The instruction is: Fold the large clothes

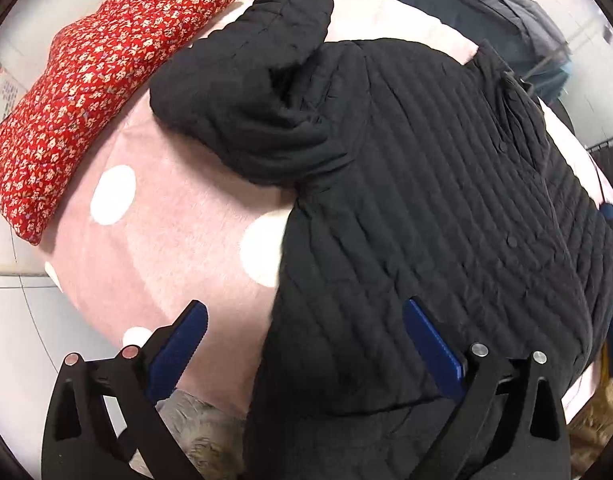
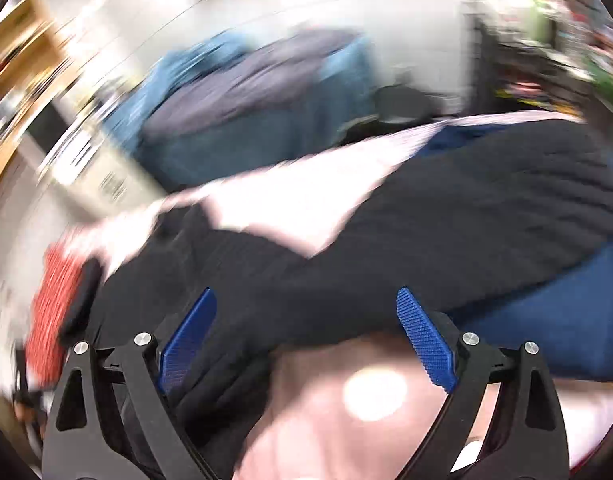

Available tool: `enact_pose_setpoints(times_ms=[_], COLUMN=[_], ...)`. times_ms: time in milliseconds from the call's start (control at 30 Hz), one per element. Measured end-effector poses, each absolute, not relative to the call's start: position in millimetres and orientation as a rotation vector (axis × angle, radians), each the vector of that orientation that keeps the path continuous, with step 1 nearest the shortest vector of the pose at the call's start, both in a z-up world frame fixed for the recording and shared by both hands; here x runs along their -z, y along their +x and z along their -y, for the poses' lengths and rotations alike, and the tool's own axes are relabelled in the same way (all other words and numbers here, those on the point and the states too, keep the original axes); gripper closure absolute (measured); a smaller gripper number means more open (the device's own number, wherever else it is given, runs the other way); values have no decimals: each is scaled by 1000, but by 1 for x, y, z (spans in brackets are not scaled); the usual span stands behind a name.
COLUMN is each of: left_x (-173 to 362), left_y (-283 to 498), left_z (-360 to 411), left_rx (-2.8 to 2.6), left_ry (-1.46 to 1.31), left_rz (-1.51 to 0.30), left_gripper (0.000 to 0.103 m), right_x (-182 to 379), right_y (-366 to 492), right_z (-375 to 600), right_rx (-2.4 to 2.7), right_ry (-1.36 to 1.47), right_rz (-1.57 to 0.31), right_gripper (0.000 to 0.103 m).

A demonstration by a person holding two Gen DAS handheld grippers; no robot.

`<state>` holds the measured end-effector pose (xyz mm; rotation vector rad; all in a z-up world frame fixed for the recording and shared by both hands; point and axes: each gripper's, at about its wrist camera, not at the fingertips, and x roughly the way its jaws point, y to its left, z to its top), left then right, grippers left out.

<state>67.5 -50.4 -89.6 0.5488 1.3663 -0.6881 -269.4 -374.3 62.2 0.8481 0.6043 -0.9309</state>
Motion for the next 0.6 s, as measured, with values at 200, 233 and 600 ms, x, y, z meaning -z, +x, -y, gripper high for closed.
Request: enact_pose_setpoints(times_ms=[200, 233, 600], left_x=[104, 105, 138], left_y=[64, 60, 18], left_z=[-6, -14, -59], left_rx=[704, 706, 809], left_ry=[530, 527, 499], left_rz=[-1400, -1406, -1503], left_gripper=[7, 7, 7], right_x=[8, 22, 108], right_y=[-235, -234, -174], right_z=[315, 306, 260], right_rx=[687, 681, 505], right_ry=[1005, 1052, 1094], right_rz=[-769, -805, -1043], right_gripper=[12, 12, 13])
